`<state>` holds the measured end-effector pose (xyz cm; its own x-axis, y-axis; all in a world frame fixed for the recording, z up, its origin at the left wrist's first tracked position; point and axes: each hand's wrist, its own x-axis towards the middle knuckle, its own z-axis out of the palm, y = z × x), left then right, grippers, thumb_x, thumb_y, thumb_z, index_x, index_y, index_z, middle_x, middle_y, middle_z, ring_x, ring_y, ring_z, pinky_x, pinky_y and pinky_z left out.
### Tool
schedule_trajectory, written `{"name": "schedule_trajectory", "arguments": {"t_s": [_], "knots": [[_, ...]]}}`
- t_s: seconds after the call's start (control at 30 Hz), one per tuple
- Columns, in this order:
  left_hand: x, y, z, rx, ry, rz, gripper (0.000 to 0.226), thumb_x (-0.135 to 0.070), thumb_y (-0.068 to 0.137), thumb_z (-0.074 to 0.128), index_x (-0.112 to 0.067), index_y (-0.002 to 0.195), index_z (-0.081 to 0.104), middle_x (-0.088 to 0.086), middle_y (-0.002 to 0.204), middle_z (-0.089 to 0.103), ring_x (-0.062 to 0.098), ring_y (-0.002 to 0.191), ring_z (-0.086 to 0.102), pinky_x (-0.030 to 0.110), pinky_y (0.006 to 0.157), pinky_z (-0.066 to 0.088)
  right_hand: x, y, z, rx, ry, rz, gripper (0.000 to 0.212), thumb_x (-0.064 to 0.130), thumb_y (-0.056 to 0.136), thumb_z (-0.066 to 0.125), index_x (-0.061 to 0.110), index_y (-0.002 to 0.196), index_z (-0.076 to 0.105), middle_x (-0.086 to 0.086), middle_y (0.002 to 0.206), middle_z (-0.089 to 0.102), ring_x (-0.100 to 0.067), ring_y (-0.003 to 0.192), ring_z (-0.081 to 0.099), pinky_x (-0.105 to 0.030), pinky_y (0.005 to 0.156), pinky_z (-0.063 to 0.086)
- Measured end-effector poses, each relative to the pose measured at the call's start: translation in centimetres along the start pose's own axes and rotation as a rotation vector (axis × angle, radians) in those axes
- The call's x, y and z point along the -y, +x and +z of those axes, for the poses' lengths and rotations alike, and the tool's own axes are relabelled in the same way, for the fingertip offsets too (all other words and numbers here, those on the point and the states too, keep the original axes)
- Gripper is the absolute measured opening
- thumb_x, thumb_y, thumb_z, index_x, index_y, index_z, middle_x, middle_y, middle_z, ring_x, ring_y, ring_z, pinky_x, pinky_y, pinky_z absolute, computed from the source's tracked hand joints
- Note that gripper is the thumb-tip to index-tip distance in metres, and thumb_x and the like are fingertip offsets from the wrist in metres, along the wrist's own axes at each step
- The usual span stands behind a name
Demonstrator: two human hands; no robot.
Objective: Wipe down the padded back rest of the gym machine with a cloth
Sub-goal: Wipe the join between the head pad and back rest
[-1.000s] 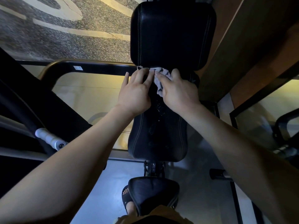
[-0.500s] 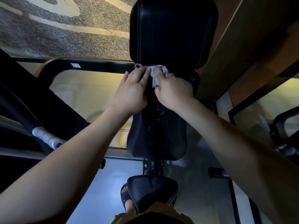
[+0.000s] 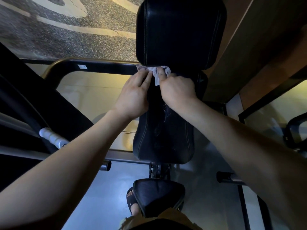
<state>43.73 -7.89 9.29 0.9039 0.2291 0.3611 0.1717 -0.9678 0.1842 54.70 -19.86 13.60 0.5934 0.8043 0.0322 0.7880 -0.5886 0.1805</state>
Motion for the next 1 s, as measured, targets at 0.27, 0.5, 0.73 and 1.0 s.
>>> {"name": "schedule_trajectory", "arguments": {"t_s": [0.27,0.5,0.73,1.0], "knots": [[-5.7,3.0,0.3,0.196,0.147,-0.05,0.089,-0.025,0.084,0.06,-0.004,0.16,0.019,0.016,0.162,0.025,0.032,0.153,0.019,0.052,0.126,0.01,-6.3,-2.5,1.1,-0.039,0.069,0.046,0.068,0.01,0.101,0.04,0.021,0.162,0.011,-0.019,0.115,0.062,-0.037,0.092,0.065,-0.037,0.059,0.036],[-11.5,5.5,1.7,0.212,0.162,-0.106,0.097,-0.032,0.08,0.067,-0.004,0.16,0.02,0.015,0.161,0.026,0.031,0.153,0.016,0.048,0.127,0.002,-11.3,-4.2,3.4,-0.101,0.149,0.073,0.067,0.015,0.103,0.04,0.027,0.162,0.011,-0.015,0.111,0.066,-0.035,0.088,0.065,-0.034,0.056,0.034],[-13.7,6.4,2.3,0.25,0.162,-0.075,0.099,-0.04,0.079,0.063,-0.008,0.161,0.017,0.011,0.162,0.024,0.028,0.154,0.014,0.05,0.127,0.002,-13.8,-4.5,5.5,-0.095,0.391,0.118,0.058,0.019,0.103,0.042,0.023,0.158,0.025,-0.015,0.101,0.067,-0.034,0.082,0.064,-0.033,0.055,0.038],[-10.0,5.8,1.3,0.218,0.165,-0.017,0.08,-0.036,0.087,0.05,-0.008,0.158,0.028,0.01,0.157,0.034,0.027,0.149,0.026,0.052,0.125,0.005,-9.9,-3.7,5.2,-0.223,0.484,0.042,0.052,0.018,0.102,0.04,0.006,0.152,0.035,-0.019,0.096,0.069,-0.033,0.076,0.065,-0.045,0.063,0.053]]}}
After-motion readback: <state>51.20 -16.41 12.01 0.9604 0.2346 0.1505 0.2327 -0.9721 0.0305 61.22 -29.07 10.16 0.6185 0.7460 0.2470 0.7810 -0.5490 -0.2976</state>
